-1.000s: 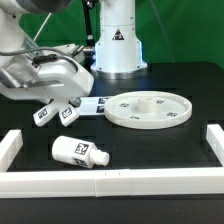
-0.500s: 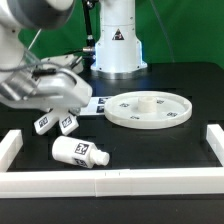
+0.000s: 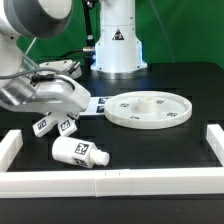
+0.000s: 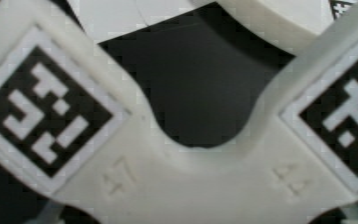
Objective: Assemble round table
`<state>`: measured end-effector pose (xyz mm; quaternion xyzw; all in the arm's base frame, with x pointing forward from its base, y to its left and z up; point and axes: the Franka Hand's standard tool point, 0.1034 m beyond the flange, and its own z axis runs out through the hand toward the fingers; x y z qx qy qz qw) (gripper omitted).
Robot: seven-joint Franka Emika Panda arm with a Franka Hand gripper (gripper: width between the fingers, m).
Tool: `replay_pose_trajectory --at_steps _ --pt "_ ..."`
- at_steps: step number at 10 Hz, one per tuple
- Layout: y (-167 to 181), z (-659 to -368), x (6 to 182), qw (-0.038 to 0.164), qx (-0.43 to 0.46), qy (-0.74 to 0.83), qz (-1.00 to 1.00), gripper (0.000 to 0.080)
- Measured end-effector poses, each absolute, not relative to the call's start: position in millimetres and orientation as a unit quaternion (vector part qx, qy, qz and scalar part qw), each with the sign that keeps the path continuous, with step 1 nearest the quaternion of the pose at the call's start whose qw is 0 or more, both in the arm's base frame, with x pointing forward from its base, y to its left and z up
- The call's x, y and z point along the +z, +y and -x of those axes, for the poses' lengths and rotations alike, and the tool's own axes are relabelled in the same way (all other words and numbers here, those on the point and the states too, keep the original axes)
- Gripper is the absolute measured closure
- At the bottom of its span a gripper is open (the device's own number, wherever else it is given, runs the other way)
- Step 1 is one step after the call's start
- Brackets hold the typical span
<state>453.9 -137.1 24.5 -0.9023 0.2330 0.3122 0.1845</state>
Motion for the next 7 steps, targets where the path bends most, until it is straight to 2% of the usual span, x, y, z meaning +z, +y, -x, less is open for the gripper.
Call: replay_pose_trajectory --at_steps 2,3,4,7 --pt "-137.0 -453.7 24.1 0.184 0.313 0.233 0.902 0.0350" --pt "-136.9 -453.6 23.8 0.184 0.313 0.233 0.902 0.0201" --pt "-136.8 -453.4 23.6 0.184 0.313 0.233 0.902 0.0165" --pt "-136.6 -453.1 23.0 0.184 0.314 0.233 0.902 0.0152"
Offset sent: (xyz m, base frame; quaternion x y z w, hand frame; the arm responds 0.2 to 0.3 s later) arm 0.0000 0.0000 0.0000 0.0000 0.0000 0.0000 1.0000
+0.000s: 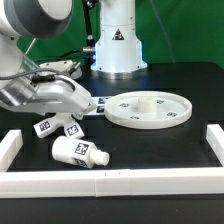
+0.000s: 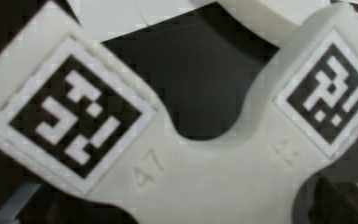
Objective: Assemble round table
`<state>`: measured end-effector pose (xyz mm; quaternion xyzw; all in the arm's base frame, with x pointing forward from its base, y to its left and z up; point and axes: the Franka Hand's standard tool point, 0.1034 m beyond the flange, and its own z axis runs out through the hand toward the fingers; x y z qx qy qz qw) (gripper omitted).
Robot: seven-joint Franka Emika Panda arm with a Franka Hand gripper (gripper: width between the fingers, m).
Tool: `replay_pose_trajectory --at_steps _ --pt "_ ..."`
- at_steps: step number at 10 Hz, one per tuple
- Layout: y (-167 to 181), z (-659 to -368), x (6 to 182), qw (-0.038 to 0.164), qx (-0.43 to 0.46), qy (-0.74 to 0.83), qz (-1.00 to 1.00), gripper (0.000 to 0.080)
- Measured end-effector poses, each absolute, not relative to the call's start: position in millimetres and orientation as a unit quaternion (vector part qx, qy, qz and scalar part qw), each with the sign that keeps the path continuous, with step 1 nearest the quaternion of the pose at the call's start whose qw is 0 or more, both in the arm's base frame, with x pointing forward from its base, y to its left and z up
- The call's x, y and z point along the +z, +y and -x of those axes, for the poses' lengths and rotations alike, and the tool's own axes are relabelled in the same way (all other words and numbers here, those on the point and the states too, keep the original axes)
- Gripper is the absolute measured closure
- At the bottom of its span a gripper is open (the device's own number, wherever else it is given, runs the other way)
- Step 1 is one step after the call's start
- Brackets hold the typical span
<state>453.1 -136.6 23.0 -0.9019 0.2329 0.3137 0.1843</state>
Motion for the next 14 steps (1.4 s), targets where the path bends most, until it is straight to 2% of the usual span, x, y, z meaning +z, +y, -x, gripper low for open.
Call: replay_pose_trajectory --at_steps 1,3,5,8,9,11,13,14 --pt "-136 -453 26.9 0.183 0.321 0.226 0.901 0.0150" --pt "-138 -477 55.3 0.180 0.326 0.192 0.908 0.0150" --pt "-135 -497 74.5 0.180 0.320 0.156 0.917 0.0150" --pt "-132 -503 73.7 0.175 0.307 0.155 0.923 0.0150" --pt "-135 -512 72.4 0.163 0.285 0.148 0.933 0.0150" --pt "-135 -561 82.3 0.101 0.176 0.091 0.975 0.0150" --pt "-123 -593 95.5 0.073 0.082 0.080 0.991 0.0150" --pt "-120 -586 97.8 0.069 0.049 0.089 0.992 0.0150"
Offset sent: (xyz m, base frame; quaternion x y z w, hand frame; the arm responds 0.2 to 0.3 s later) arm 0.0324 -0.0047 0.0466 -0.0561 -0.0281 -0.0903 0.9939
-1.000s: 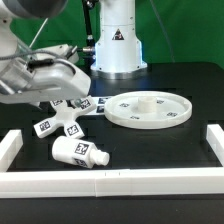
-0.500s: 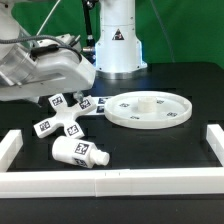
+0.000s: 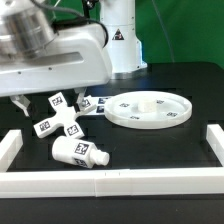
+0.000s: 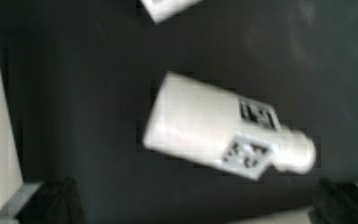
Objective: Assemble round table
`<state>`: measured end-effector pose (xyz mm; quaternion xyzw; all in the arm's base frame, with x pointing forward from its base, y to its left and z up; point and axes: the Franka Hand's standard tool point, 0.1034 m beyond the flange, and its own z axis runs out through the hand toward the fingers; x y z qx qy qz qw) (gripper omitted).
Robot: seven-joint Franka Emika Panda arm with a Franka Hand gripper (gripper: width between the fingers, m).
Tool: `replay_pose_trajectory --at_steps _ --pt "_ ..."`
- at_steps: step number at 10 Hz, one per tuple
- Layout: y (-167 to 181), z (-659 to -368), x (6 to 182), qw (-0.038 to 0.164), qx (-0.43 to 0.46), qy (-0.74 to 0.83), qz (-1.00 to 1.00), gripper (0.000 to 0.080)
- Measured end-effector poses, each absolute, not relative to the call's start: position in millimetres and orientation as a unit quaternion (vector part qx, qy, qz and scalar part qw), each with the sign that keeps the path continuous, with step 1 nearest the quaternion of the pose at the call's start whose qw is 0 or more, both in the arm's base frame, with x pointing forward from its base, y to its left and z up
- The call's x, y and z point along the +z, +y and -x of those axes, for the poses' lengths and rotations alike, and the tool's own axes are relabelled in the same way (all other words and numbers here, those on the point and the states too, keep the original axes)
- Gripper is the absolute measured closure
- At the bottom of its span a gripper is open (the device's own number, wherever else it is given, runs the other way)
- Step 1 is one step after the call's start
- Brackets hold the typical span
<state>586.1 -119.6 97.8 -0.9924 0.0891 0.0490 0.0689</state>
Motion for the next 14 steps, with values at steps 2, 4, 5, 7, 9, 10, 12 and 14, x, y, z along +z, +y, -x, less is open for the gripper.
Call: replay_pose_trajectory --at_steps 2,4,5,7,9,10,12,14 --pt "-128 -589 95.1 0.047 -0.013 0.098 0.994 0.0150" --pt "-121 -591 80.0 0.010 -0.053 0.031 0.998 0.0150" --pt "-111 -594 74.0 0.002 -0.049 0.000 0.999 0.0150" --pt "-96 -605 60.3 -0.011 -0.039 -0.084 0.996 0.0150" --pt "-96 -608 57.1 -0.010 -0.036 -0.089 0.995 0.0150" --pt "-96 -608 56.9 -0.010 -0.035 -0.089 0.995 0.0150" --pt "-94 -607 55.4 -0.015 -0.032 -0.122 0.992 0.0150" --pt "-75 -606 52.0 -0.034 -0.018 -0.237 0.971 0.0150"
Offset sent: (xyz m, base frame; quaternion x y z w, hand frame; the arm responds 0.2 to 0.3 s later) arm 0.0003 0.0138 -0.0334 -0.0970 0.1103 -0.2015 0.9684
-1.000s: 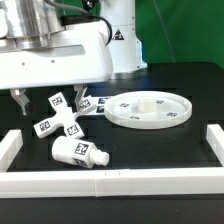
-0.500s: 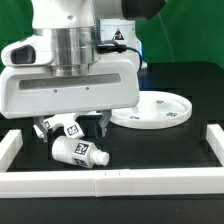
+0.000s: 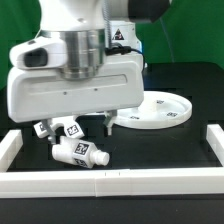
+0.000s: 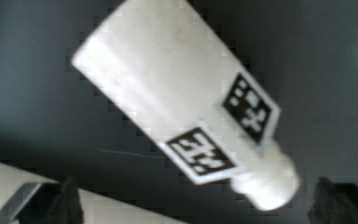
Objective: Assemble round table
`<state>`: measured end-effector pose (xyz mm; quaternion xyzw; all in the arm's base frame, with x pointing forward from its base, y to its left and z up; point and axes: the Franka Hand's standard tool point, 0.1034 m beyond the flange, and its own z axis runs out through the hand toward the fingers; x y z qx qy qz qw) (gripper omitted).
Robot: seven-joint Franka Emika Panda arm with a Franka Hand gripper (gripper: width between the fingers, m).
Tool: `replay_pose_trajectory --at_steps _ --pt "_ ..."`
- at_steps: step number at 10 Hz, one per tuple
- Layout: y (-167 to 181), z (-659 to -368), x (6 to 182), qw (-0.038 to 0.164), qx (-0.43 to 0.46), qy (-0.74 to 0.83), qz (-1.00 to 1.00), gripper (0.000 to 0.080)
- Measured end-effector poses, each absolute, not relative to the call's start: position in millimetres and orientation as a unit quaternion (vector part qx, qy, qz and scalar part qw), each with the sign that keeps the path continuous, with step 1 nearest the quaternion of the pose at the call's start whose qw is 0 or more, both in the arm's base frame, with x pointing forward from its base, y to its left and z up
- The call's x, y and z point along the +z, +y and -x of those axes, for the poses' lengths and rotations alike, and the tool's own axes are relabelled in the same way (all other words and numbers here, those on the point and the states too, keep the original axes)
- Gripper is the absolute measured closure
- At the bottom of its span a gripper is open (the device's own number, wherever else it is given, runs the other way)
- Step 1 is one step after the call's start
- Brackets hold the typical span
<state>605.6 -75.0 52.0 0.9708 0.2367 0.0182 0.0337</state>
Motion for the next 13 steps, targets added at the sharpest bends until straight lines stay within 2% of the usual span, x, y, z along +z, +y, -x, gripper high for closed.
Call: replay_pose_trajectory --at_steps 4,8,10,11,12,13 --pt "-78 -605 51.4 0.030 0.019 0.236 -0.971 0.0150" --pt "-88 -590 13.6 0.031 0.001 0.233 -0.972 0.0150" --pt "-89 -589 11.0 0.030 0.000 0.228 -0.973 0.0150" --pt "-89 -589 11.0 0.030 0.000 0.228 -0.973 0.0282" --pt "-89 -589 11.0 0.030 0.000 0.228 -0.973 0.0282" --pt "-89 -589 11.1 0.030 0.000 0.228 -0.973 0.0403"
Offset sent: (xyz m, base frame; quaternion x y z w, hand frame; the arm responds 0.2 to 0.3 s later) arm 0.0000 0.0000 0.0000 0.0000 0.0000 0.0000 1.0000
